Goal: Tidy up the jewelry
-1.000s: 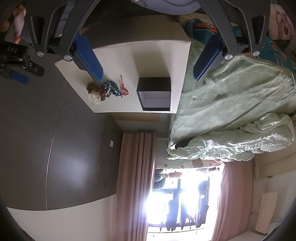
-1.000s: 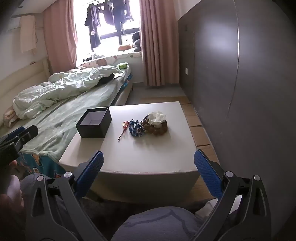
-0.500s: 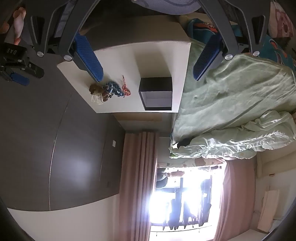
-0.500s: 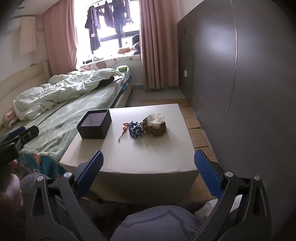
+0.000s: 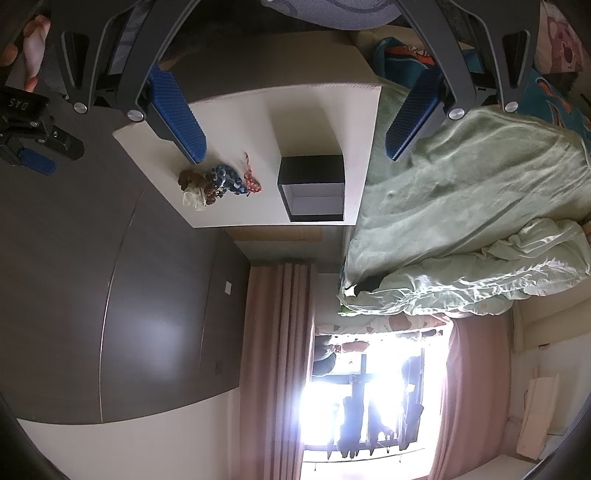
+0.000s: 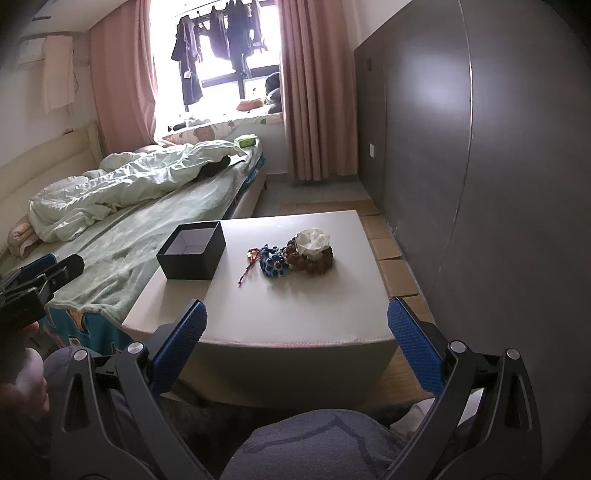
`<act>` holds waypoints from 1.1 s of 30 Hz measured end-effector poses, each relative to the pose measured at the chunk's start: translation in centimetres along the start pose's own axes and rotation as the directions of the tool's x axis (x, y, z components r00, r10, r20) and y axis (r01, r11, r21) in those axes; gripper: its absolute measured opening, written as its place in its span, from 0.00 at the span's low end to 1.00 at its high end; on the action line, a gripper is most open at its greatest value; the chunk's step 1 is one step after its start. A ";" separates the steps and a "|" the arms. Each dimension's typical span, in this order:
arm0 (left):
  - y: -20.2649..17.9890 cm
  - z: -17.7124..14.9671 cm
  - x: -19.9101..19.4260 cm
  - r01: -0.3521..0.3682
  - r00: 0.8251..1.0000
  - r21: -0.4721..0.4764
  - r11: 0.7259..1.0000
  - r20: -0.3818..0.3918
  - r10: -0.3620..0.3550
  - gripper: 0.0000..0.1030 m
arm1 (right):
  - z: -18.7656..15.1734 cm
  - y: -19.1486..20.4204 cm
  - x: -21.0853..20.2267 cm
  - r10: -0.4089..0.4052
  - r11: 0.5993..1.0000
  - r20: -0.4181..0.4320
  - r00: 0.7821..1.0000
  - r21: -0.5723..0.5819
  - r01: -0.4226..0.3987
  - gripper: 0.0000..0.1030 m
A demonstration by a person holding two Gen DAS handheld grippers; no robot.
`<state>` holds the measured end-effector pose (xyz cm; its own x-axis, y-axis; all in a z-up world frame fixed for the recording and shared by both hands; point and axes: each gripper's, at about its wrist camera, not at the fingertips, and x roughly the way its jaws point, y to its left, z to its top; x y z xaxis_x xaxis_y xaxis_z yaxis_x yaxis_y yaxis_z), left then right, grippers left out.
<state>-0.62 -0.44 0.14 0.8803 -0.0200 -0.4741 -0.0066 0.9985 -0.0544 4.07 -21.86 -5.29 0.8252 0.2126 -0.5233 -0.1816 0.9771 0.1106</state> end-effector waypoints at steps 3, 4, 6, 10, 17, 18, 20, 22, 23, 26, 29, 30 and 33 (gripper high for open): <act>-0.1 0.0 0.2 0.003 1.000 -0.008 1.000 -0.005 -0.003 0.92 | 0.0 0.1 -0.1 0.002 1.000 0.000 1.000 0.007 -0.002 0.95; 0.0 0.0 0.3 0.006 1.000 -0.009 1.000 -0.006 -0.006 0.92 | 0.0 0.2 -0.1 0.002 1.000 0.000 1.000 0.011 -0.002 0.95; -0.2 0.0 0.4 0.009 1.000 -0.005 1.000 -0.007 -0.009 0.92 | 0.0 0.1 -0.1 0.006 1.000 0.001 1.000 0.019 -0.006 0.95; -0.1 -0.1 0.3 0.012 1.000 0.006 1.000 -0.006 -0.012 0.92 | 0.1 0.3 -0.1 0.007 1.000 0.006 1.000 0.015 -0.007 0.95; -0.3 -0.1 0.4 0.008 1.000 0.016 1.000 -0.015 -0.008 0.92 | -0.1 0.7 -0.6 -0.005 1.000 0.023 1.000 -0.002 0.005 0.95; -0.4 -0.1 0.4 0.009 1.000 0.017 1.000 -0.014 -0.009 0.92 | -0.1 0.7 -0.6 -0.006 1.000 0.022 1.000 -0.002 0.006 0.95; -0.4 -0.1 0.4 0.007 1.000 0.017 1.000 -0.016 -0.007 0.92 | -0.1 0.6 -0.5 -0.007 1.000 0.021 1.000 0.000 0.007 0.95; -0.4 -0.1 0.5 0.008 1.000 0.016 1.000 -0.018 -0.007 0.92 | 0.0 0.6 -0.6 -0.008 1.000 0.020 1.000 0.005 0.008 0.95; -0.4 -0.1 0.5 0.008 1.000 0.015 1.000 -0.020 -0.008 0.92 | 0.0 0.5 -0.6 -0.008 1.000 0.020 1.000 0.006 0.008 0.95; -0.5 -0.1 0.5 0.009 1.000 0.014 1.000 -0.022 -0.008 0.92 | 0.0 0.5 -0.5 -0.008 1.000 0.018 1.000 0.001 0.008 0.95; -0.5 -0.1 0.6 0.007 1.000 0.015 1.000 -0.023 -0.006 0.92 | 0.1 0.5 -0.4 -0.008 1.000 0.020 1.000 -0.003 0.008 0.95; -0.5 -0.1 0.6 0.006 1.000 0.015 1.000 -0.022 -0.006 0.92 | 0.1 0.5 -0.4 -0.008 1.000 0.018 1.000 0.000 0.008 0.95; -0.6 0.0 0.7 0.003 1.000 0.015 1.000 -0.023 -0.002 0.92 | 0.1 0.5 -0.4 -0.007 1.000 0.019 1.000 0.002 0.007 0.95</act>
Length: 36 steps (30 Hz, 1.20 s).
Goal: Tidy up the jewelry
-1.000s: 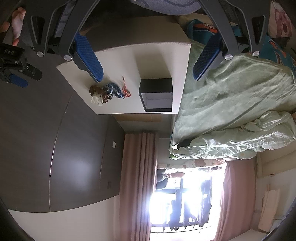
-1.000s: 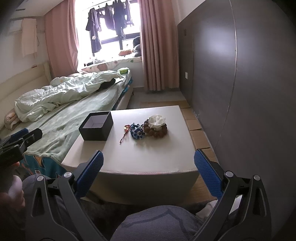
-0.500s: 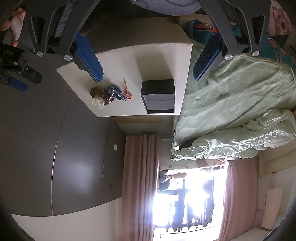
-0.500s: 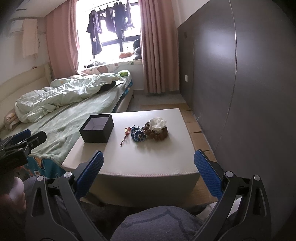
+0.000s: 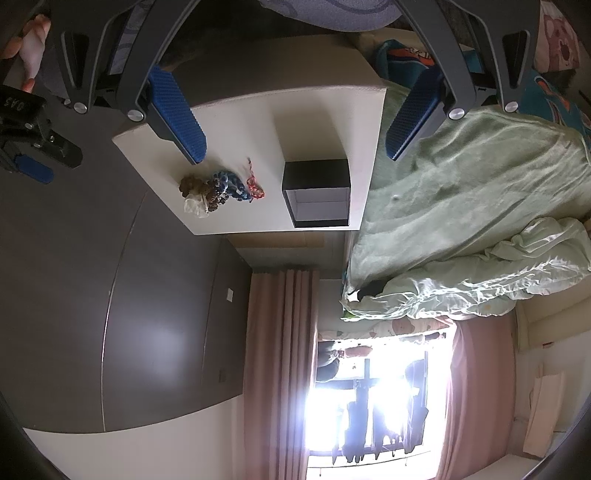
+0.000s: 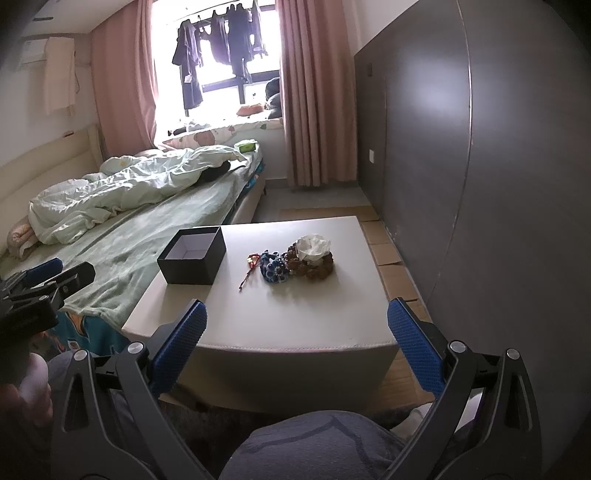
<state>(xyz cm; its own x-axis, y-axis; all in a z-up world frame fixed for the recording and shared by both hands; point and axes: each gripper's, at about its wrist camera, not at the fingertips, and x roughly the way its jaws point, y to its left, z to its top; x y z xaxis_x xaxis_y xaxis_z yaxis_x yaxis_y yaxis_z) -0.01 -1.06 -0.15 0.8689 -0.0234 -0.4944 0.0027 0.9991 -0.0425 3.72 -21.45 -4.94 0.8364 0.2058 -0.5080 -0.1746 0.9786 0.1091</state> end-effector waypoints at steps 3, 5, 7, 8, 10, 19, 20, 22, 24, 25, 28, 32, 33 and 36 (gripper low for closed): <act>0.0 0.0 0.0 0.002 1.000 -0.003 1.000 -0.001 -0.002 0.92 | 0.0 0.0 0.0 0.002 1.000 0.000 1.000 0.004 -0.002 0.95; 0.1 0.0 0.0 0.002 1.000 -0.005 1.000 -0.002 -0.002 0.92 | 0.0 0.0 -0.1 0.004 1.000 0.001 1.000 0.006 -0.004 0.95; 0.1 0.0 0.0 0.004 1.000 -0.004 1.000 -0.003 -0.004 0.92 | 0.0 0.0 0.0 0.003 1.000 0.001 1.000 0.004 -0.003 0.95; 0.1 0.0 0.0 0.004 1.000 -0.003 1.000 -0.004 -0.004 0.92 | 0.1 0.0 0.0 0.003 1.000 0.001 1.000 0.005 -0.003 0.95; 0.1 0.0 0.0 0.004 1.000 -0.002 1.000 -0.006 -0.004 0.92 | 0.0 0.0 0.0 0.004 1.000 0.001 1.000 0.008 -0.004 0.95; 0.0 -0.2 -0.1 0.007 1.000 -0.001 1.000 -0.002 -0.007 0.92 | 0.0 0.1 -0.2 0.006 1.000 0.001 1.000 0.010 -0.006 0.95; 0.1 -0.2 -0.1 0.008 1.000 -0.001 1.000 -0.002 -0.008 0.92 | 0.0 0.1 -0.2 0.006 1.000 0.003 1.000 0.009 -0.006 0.95; 0.2 -0.2 -0.1 0.011 1.000 -0.003 1.000 0.000 -0.011 0.92 | 0.0 0.1 -0.1 0.006 1.000 0.001 1.000 0.008 -0.006 0.95; 0.2 -0.1 0.0 0.013 1.000 -0.009 1.000 -0.002 -0.013 0.92 | 0.0 0.2 -0.1 0.007 1.000 -0.001 1.000 0.008 -0.007 0.95; 0.3 -0.1 0.1 0.014 1.000 -0.017 1.000 -0.005 -0.014 0.92 | 0.1 0.2 -0.1 0.008 1.000 -0.004 1.000 0.008 -0.008 0.95; 0.5 0.3 0.5 0.017 1.000 -0.032 0.999 -0.012 -0.018 0.92 | 0.2 0.0 0.2 0.009 1.000 -0.016 1.000 0.015 -0.009 0.95; 0.3 1.1 1.5 0.013 0.999 -0.012 1.000 -0.042 -0.014 0.92 | 1.0 -0.7 0.9 -0.003 1.000 -0.037 0.999 0.029 0.004 0.95; 0.3 1.3 1.8 0.015 0.999 -0.010 1.000 -0.051 -0.016 0.92 | 1.3 -0.8 1.1 -0.003 1.000 -0.041 0.999 0.029 0.005 0.95; 0.3 2.4 2.5 0.050 0.997 -0.022 0.999 -0.057 -0.051 0.92 | 2.1 -1.6 1.8 -0.010 0.999 -0.058 0.998 0.040 0.012 0.95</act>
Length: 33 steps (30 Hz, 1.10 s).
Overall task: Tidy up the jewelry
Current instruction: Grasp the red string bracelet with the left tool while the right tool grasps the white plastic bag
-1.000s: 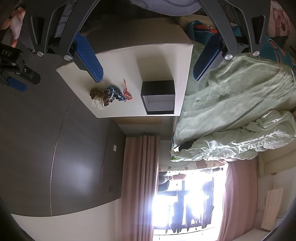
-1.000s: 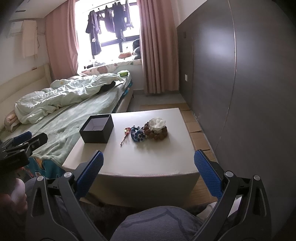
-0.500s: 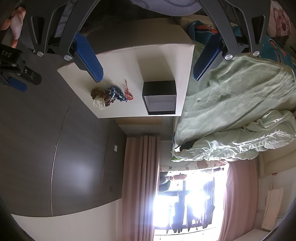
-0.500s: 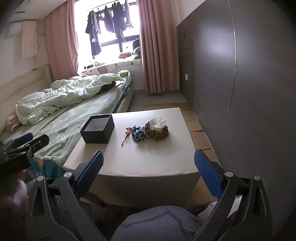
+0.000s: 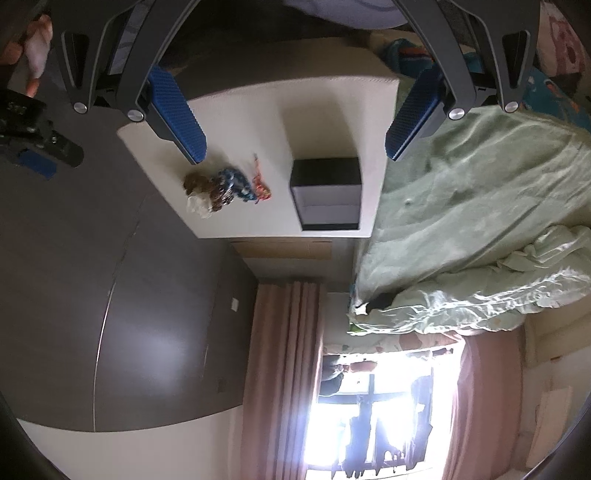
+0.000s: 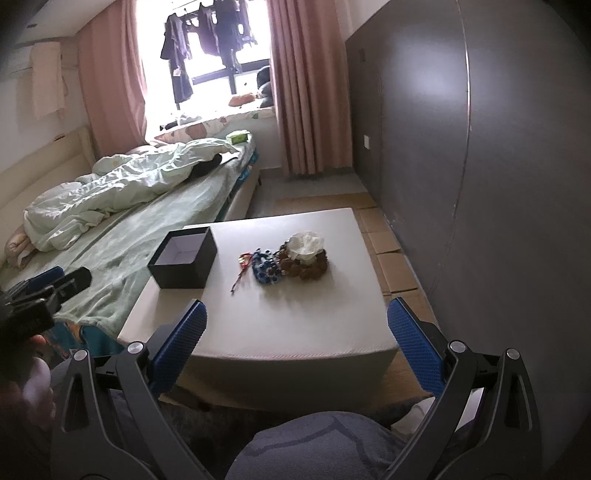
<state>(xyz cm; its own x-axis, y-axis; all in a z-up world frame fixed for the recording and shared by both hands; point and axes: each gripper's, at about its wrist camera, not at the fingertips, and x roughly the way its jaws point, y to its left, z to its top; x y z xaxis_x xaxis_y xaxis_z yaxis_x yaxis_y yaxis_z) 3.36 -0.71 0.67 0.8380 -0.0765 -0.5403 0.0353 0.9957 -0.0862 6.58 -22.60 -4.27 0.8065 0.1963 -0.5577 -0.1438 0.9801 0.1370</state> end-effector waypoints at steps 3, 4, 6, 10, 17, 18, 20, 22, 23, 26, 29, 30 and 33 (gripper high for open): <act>-0.7 1.0 0.7 0.008 1.000 0.032 0.999 0.002 -0.008 0.92 | 1.2 -1.1 0.8 0.014 0.999 -0.019 1.000 0.037 -0.013 0.95; -0.9 1.6 1.4 0.016 1.000 0.039 0.999 -0.008 -0.016 0.92 | 1.7 -1.5 1.1 0.019 0.999 -0.026 0.999 0.050 -0.017 0.95; -1.3 2.2 2.3 0.021 0.999 0.045 0.999 -0.026 -0.020 0.91 | 2.6 -2.0 1.9 0.024 0.997 -0.036 0.999 0.068 -0.021 0.95; -2.3 3.6 4.8 0.048 0.997 0.064 0.997 -0.071 -0.043 0.83 | 4.1 -2.8 3.7 0.058 0.993 -0.056 0.997 0.104 -0.052 0.95; -3.1 5.4 10.0 0.092 0.986 0.068 0.993 -0.146 -0.081 0.63 | 6.8 -4.4 8.9 0.142 0.974 -0.133 0.981 0.194 -0.115 0.71; -3.2 5.6 10.8 0.093 0.983 0.061 0.994 -0.162 -0.082 0.61 | 7.2 -4.8 10.0 0.158 0.969 -0.153 0.976 0.215 -0.124 0.68; -3.1 6.0 13.0 0.101 0.973 0.039 0.994 -0.211 -0.090 0.53 | 7.6 -5.1 11.7 0.175 0.961 -0.186 0.967 0.244 -0.127 0.66; -3.1 6.3 14.9 0.114 0.960 0.027 0.993 -0.260 -0.103 0.46 | 7.9 -5.4 13.3 0.195 0.953 -0.214 0.957 0.273 -0.133 0.63; -3.2 6.4 15.6 0.120 0.954 0.023 0.992 -0.279 -0.109 0.44 | 8.0 -5.7 14.0 0.207 0.947 -0.225 0.952 0.291 -0.137 0.62; -3.4 6.8 17.8 0.140 0.935 0.005 0.990 -0.331 -0.130 0.41 | 8.3 -6.3 16.1 0.236 0.932 -0.256 0.938 0.333 -0.144 0.61; -3.8 7.1 19.8 0.155 0.915 -0.002 0.988 -0.376 -0.145 0.39 | 8.5 -6.8 17.9 0.264 0.918 -0.283 0.922 0.368 -0.150 0.61; -3.9 7.2 20.4 0.155 0.909 0.000 0.988 -0.391 -0.143 0.38 | 8.5 -7.0 18.4 0.276 0.912 -0.292 0.916 0.380 -0.154 0.59; -4.3 7.2 22.9 0.148 0.876 -0.009 0.989 -0.463 -0.135 0.33 | 8.7 -7.1 20.2 0.305 0.899 -0.322 0.896 0.408 -0.159 0.58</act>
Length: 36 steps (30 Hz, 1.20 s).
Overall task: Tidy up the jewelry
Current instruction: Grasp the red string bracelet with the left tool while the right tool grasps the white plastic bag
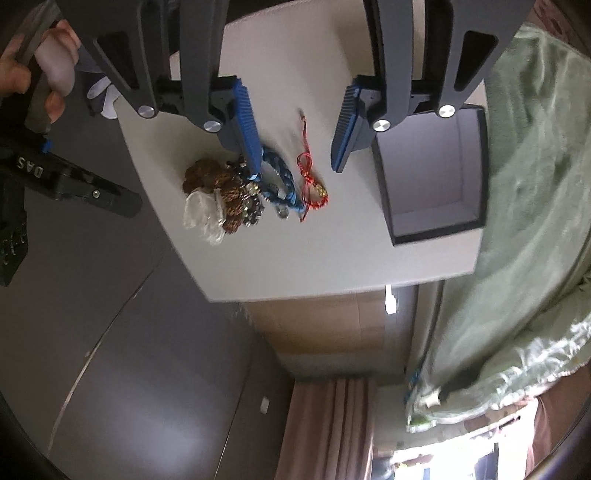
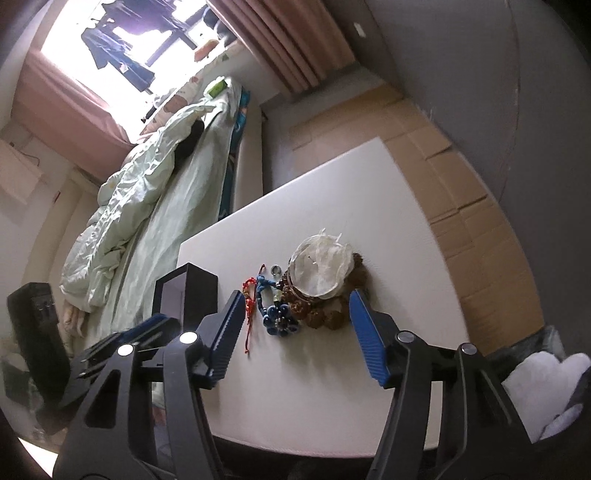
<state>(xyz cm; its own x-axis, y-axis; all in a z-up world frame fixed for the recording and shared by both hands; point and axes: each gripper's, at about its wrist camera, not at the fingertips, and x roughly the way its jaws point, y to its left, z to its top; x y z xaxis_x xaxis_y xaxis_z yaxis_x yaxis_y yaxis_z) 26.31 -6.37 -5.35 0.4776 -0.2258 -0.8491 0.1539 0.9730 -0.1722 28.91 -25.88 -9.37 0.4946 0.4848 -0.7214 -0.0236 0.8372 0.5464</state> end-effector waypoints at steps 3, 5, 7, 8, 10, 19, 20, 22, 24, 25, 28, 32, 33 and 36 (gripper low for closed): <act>0.2 0.8 2.5 -0.014 0.996 -0.017 1.000 -0.084 0.012 0.26 | 0.8 -0.3 1.6 0.009 1.000 -0.036 0.999 0.023 -0.008 0.53; 0.4 1.2 4.2 -0.022 0.991 -0.034 0.999 -0.134 0.017 0.23 | 1.2 -0.7 2.7 0.028 0.998 -0.064 0.998 0.049 -0.025 0.52; 0.5 1.4 5.4 -0.023 0.986 -0.039 0.999 -0.166 0.016 0.22 | 1.4 -1.0 3.5 0.041 0.997 -0.078 0.996 0.069 -0.035 0.52; 0.6 1.6 6.1 -0.032 0.983 -0.037 0.999 -0.183 0.025 0.22 | 1.5 -1.2 3.9 0.044 0.996 -0.085 0.995 0.077 -0.038 0.52; 0.7 1.7 7.2 -0.036 0.976 -0.041 0.999 -0.215 0.027 0.22 | 1.4 -1.6 4.6 0.064 0.993 -0.100 0.993 0.101 -0.054 0.50; 0.9 2.1 11.1 -0.052 0.954 -0.049 0.997 -0.299 0.035 0.19 | 1.5 -3.1 6.0 0.078 0.983 -0.117 0.990 0.176 -0.056 0.50; 1.0 2.1 11.4 -0.046 0.952 -0.054 0.997 -0.306 0.027 0.19 | 1.5 -3.2 6.1 0.084 0.981 -0.120 0.989 0.183 -0.061 0.49; 0.9 2.0 12.2 -0.047 0.950 -0.051 0.998 -0.311 0.029 0.18 | 1.5 -3.3 6.3 0.089 0.979 -0.129 0.988 0.194 -0.063 0.47; 0.9 2.0 12.3 -0.049 0.953 -0.046 0.998 -0.302 0.033 0.17 | 1.5 -3.4 6.6 0.079 0.979 -0.134 0.988 0.197 -0.051 0.45; 0.9 1.9 12.3 -0.052 0.954 -0.045 0.998 -0.299 0.036 0.15 | 1.5 -3.3 6.8 0.073 0.979 -0.137 0.988 0.198 -0.045 0.37; 1.3 1.9 12.1 -0.056 0.959 -0.055 0.997 -0.281 0.039 0.05 | 1.5 -3.4 7.2 0.066 0.978 -0.152 0.986 0.205 -0.034 0.13; 1.9 2.0 10.5 -0.027 0.975 -0.083 0.996 -0.221 0.008 0.05 | 1.5 -3.2 6.7 0.084 0.974 -0.128 0.988 0.218 -0.054 0.03; 2.1 2.1 9.7 -0.017 0.979 -0.084 0.996 -0.202 -0.001 0.05 | 1.6 -2.9 6.1 0.075 0.979 -0.103 0.992 0.196 -0.054 0.03; 2.2 2.3 7.6 0.006 0.989 -0.081 0.997 -0.145 -0.017 0.05 | 1.5 -2.5 4.7 0.076 0.982 -0.054 0.996 0.179 -0.065 0.02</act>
<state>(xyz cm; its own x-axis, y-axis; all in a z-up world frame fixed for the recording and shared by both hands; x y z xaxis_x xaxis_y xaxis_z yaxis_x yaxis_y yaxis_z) 32.25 -6.05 -11.07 0.3446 -0.2333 -0.9093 0.0857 0.9724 -0.2170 32.64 -26.06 -13.48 0.4436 0.5602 -0.6996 0.0998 0.7448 0.6597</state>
